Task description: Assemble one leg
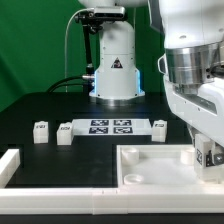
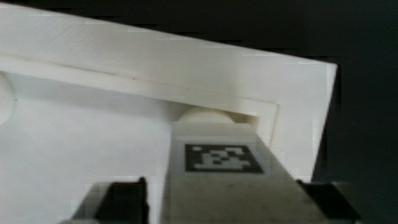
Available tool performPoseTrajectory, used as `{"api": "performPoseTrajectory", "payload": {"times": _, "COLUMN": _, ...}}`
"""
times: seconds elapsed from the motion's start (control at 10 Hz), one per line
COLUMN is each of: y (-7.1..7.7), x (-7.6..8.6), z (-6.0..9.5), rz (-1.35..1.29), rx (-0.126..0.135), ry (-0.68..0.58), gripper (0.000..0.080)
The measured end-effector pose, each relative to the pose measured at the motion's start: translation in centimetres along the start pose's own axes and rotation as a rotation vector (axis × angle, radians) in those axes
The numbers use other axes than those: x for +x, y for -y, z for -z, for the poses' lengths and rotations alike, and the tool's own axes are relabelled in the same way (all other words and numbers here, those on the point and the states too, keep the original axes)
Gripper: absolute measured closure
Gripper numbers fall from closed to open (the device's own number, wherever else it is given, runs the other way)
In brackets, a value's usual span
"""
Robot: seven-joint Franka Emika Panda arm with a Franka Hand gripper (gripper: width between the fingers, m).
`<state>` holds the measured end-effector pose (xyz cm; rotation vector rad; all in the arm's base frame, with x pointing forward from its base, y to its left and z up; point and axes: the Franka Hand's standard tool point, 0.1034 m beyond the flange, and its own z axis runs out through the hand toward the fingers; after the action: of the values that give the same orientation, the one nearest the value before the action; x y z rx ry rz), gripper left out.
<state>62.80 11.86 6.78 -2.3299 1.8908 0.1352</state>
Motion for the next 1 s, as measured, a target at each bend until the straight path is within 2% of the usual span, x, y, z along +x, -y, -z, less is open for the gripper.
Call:
{"api": "performPoseTrajectory", "payload": {"times": 0.1, "y": -0.03, "x": -0.18, "z": -0.05, "rz": 0.037, "rx": -0.001, "ry": 0.0, "gripper": 0.0217}}
{"api": "performPoseTrajectory", "payload": {"times": 0.2, "y": -0.1, "x": -0.2, "z": -0.12, "rz": 0.206, "rx": -0.003, "ry": -0.002, "gripper": 0.0217}}
{"api": "performPoseTrajectory", "payload": {"times": 0.3, "y": -0.22, "x": -0.28, "z": -0.23, "rz": 0.334, "rx": -0.005, "ry": -0.001, "gripper": 0.0163}}
{"api": "performPoseTrajectory", "payload": {"times": 0.4, "y": -0.25, "x": -0.61, "z": -0.29, "rz": 0.402, "rx": -0.006, "ry": 0.0, "gripper": 0.0154}}
{"api": "performPoseTrajectory", "payload": {"times": 0.5, "y": -0.36, "x": -0.75, "z": -0.35, "rz": 0.578, "rx": -0.015, "ry": 0.0, "gripper": 0.0154}}
{"api": "performPoseTrajectory", "payload": {"times": 0.6, "y": -0.58, "x": -0.53, "z": -0.33, "rz": 0.724, "rx": -0.031, "ry": 0.015, "gripper": 0.015}}
{"api": "performPoseTrajectory", "payload": {"times": 0.7, "y": -0.56, "x": -0.5, "z": -0.31, "rz": 0.767, "rx": -0.03, "ry": 0.015, "gripper": 0.015}}
{"api": "performPoseTrajectory", "payload": {"times": 1.0, "y": -0.5, "x": -0.32, "z": -0.24, "rz": 1.117, "rx": -0.031, "ry": 0.014, "gripper": 0.015}}
